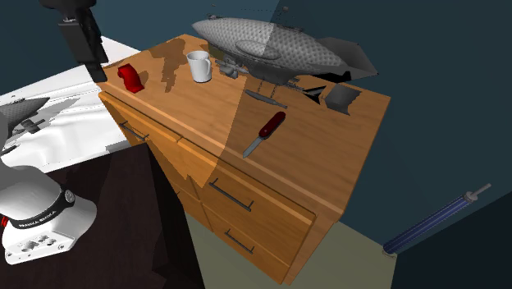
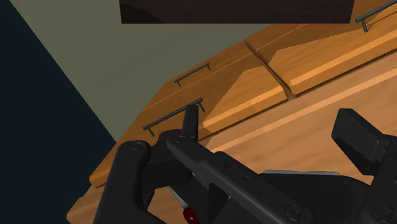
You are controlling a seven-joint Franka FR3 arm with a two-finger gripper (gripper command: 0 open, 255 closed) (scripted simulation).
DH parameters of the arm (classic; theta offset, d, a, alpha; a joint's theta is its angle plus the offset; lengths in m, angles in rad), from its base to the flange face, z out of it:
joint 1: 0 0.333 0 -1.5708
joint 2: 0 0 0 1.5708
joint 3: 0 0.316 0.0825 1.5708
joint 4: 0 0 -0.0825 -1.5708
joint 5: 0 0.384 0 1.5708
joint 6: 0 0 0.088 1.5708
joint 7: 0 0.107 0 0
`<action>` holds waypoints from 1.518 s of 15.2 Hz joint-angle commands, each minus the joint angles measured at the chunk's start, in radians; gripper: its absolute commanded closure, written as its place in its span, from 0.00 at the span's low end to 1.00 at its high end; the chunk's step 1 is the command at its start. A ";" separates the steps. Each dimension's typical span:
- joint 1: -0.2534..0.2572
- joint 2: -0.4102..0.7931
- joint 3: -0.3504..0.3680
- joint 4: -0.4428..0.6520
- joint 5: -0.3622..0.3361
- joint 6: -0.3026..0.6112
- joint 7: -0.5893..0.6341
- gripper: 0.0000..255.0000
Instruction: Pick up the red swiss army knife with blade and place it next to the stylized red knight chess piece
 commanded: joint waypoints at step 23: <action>0.004 0.734 -0.161 0.247 0.010 0.545 -0.366 0.00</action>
